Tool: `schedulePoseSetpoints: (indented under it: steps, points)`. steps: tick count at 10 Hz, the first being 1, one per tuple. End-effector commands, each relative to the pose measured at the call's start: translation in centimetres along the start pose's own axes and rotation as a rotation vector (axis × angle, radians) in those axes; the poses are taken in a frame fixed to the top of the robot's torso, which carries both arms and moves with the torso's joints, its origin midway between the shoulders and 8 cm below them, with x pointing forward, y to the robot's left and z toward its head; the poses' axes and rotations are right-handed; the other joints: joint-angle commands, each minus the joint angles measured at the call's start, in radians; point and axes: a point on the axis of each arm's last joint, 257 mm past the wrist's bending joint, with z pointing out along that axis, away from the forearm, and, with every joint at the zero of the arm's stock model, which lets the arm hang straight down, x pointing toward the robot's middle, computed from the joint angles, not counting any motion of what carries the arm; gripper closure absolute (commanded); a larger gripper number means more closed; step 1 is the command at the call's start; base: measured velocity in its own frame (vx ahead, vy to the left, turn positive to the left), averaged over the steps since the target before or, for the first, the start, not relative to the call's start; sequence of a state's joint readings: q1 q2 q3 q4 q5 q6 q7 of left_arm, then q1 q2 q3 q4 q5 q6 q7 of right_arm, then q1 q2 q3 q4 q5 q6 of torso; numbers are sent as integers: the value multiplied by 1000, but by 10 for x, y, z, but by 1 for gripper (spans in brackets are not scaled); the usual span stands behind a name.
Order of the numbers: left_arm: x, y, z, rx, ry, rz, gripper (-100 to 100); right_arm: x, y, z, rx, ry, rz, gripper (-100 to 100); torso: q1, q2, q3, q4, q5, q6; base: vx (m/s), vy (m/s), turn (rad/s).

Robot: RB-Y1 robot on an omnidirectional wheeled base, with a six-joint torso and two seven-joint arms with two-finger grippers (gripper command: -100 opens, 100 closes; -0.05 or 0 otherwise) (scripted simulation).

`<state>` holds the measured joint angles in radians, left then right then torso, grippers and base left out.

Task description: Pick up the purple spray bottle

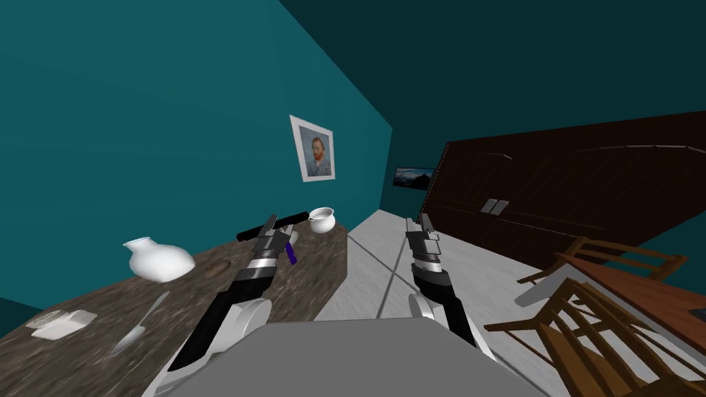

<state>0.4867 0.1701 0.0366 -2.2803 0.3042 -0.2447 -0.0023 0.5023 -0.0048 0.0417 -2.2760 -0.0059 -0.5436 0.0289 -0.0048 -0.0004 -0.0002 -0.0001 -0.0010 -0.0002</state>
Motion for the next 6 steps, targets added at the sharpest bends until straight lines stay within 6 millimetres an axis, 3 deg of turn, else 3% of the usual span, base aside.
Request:
schedulePoseSetpoints:
  steps: [1, 3, 6]
  points:
    - [-1, 10, -1, -41, -1, -24, -100, 0, 0, 0, 0, 0, 0, 0, 0, 0, 0, 0, 0, 0, -2, -55, 87]
    - [-9, 35, -5, -129, -13, -104, -100, 0, 0, 0, 0, 0, 0, 0, 1, 0, 0, 0, 0, 0, 14, -70, 212]
    - [-14, 53, -9, -193, -25, -155, -100, 0, 0, 0, 0, 0, 0, 0, 1, -1, -1, 0, 0, 0, 14, -59, 98]
